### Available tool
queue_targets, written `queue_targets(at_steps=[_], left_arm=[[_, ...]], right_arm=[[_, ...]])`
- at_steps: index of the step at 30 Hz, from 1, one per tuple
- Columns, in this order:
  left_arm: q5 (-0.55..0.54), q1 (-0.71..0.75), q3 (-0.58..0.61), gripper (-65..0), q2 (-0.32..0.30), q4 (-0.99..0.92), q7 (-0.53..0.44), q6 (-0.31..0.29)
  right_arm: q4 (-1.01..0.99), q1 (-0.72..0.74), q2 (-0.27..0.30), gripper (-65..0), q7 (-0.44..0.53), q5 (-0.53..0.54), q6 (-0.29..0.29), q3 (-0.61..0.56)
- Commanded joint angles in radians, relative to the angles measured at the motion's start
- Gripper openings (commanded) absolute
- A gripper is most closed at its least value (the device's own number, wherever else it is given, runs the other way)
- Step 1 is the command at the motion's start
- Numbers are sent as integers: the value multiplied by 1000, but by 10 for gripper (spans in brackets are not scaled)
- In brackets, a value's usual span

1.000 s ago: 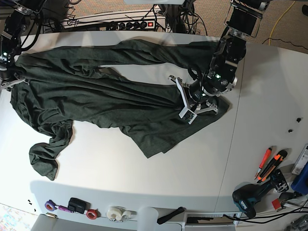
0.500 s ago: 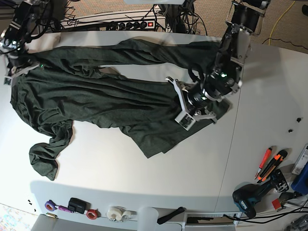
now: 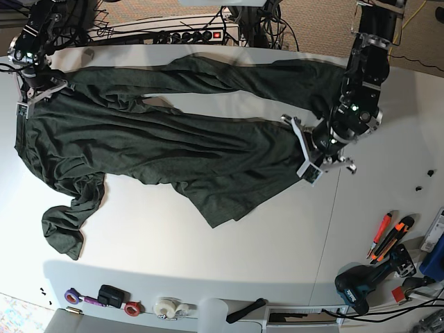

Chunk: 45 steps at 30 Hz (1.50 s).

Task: Layout the t-shirt on the table in an organized manner, then fold the t-shirt properly
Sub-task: 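Pull the held fabric with the left gripper toward the hem end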

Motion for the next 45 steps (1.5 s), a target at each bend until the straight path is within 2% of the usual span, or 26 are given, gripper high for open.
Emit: queue_targets(at_steps=[1,7,10,14,20,29,33,37,38,40,42,45], left_arm=[[-11,-6,-4,-566,-10,-2,-25,4],[-10,-8,-4,-567,-10,-85,-31,3],[-11,-5,-4,-603,-11,-88,23,3],[-34,-2,-4,-644,-11,-88,153,3],[-118,38,-4,-650,-16,-78,192,-5],[-212,124,-4,-650,-15,16,254,-31],[-210,138,-4,-650,-15,50,251,-31],[-206,130,-4,-650,-16,66,200,-31],[-206,127,-4,-631,-15,69,185,-31],[-206,117,-4,-573,-15,76,174,-31],[-206,109,-4,-544,-15,84,167,-32],[-206,100,-4,-544,-15,84,167,-50]], right_arm=[[4,3,18,-545,14,-3,2,8],[-121,3,31,-546,16,-3,2,8],[-180,3,64,-546,19,-3,2,8],[-211,3,123,-546,19,-6,-3,8],[-211,5,183,-545,17,-5,-11,8],[-211,6,187,-545,18,-6,-11,8],[-211,8,187,-545,18,-6,-11,8],[-209,14,189,-542,23,-6,-13,8],[-209,19,190,-533,22,-6,-14,9],[-209,32,196,-468,14,-5,-14,11],[-207,51,206,-415,15,-4,-14,14],[-180,83,212,-413,14,-1,-14,32]])
